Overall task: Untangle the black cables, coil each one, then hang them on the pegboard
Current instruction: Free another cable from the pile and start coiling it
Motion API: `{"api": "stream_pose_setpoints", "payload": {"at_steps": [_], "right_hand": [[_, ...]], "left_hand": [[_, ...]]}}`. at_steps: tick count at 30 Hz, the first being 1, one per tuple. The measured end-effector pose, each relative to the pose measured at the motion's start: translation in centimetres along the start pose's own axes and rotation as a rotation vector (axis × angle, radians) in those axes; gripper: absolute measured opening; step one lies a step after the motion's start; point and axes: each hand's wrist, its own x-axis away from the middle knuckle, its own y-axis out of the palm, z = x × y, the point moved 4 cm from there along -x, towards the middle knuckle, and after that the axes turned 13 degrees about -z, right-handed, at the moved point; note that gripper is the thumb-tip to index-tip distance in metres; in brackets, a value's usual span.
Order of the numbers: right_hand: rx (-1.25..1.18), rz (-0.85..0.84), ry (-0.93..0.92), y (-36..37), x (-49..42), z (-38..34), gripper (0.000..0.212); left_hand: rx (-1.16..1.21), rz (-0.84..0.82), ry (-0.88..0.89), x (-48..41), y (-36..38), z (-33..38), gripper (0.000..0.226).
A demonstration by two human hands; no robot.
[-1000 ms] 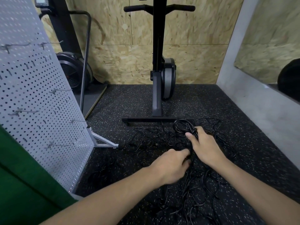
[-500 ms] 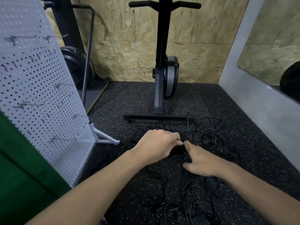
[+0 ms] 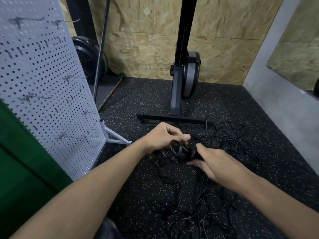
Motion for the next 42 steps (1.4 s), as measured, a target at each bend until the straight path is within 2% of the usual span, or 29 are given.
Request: {"api": "stream_pose_setpoints", "payload": {"at_steps": [1, 3, 4, 6, 7, 9, 12, 14, 19, 21, 23, 26, 28, 31, 35, 39, 42], "right_hand": [[-0.003, 0.031, 0.021, -0.4, 0.1, -0.1, 0.043], [0.004, 0.114, 0.063, -0.8, 0.3, 0.1, 0.031], [-0.029, 0.173, 0.093, -1.0, 0.4, 0.4, 0.024], [-0.103, 0.29, 0.166, -1.7, 0.6, 1.2, 0.022], [-0.11, 0.325, 0.206, -1.9, 0.6, 1.4, 0.022], [-0.103, 0.356, 0.282, -2.2, 0.7, 2.0, 0.018], [-0.044, 0.356, 0.404, -2.1, 0.6, 3.0, 0.02], [0.066, 0.321, 0.472, -1.8, 0.3, 3.8, 0.023], [0.318, 0.177, 0.552, 0.1, -1.0, 5.6, 0.074], [0.397, 0.152, 0.563, 0.5, -0.8, 5.9, 0.076], [0.377, 0.134, 0.575, 0.6, -0.3, 5.8, 0.076], [0.303, 0.114, 0.567, 0.4, -0.3, 5.3, 0.078], [0.224, 0.101, 0.563, 0.3, -0.2, 5.3, 0.075], [0.097, 0.135, 0.55, -0.3, 0.2, 5.3, 0.06], [-0.102, 0.201, 0.502, -1.1, 0.4, 5.3, 0.046], [-0.287, 0.262, 0.431, -1.5, 0.3, 5.7, 0.041], [-0.424, 0.356, 0.41, -2.0, 0.5, 6.1, 0.022]], "left_hand": [[0.067, -0.03, -0.005, -0.1, 0.2, -0.5, 0.03], [0.133, -0.052, -0.029, -0.4, 0.9, -1.4, 0.026], [0.163, -0.037, -0.054, -0.6, 1.4, -1.6, 0.032], [0.292, -0.028, -0.108, -1.1, 2.7, -1.7, 0.04], [0.365, -0.041, -0.123, -1.3, 3.5, -1.6, 0.037], [0.493, -0.097, -0.157, -1.4, 5.0, -1.5, 0.029], [0.521, -0.135, -0.234, -1.5, 6.7, -1.6, 0.027], [0.478, -0.087, -0.256, -1.6, 7.7, -1.1, 0.028], [0.119, -0.006, -0.288, -1.6, 8.8, 0.2, 0.027], [0.009, -0.001, -0.311, -1.0, 7.9, 0.9, 0.026], [-0.114, 0.016, -0.271, -0.5, 6.9, 1.7, 0.028], [-0.326, 0.067, -0.158, 0.3, 6.1, 3.0, 0.012], [-0.276, 0.031, -0.104, 0.5, 6.0, 3.2, 0.005], [-0.137, -0.032, -0.01, 0.8, 5.5, 3.5, 0.013], [-0.022, 0.048, 0.124, 0.9, 4.7, 4.1, 0.016], [-0.37, 0.245, 0.228, 1.1, 3.9, 4.7, 0.018], [-0.359, 0.291, 0.244, 1.0, 4.2, 4.6, 0.016]]}}
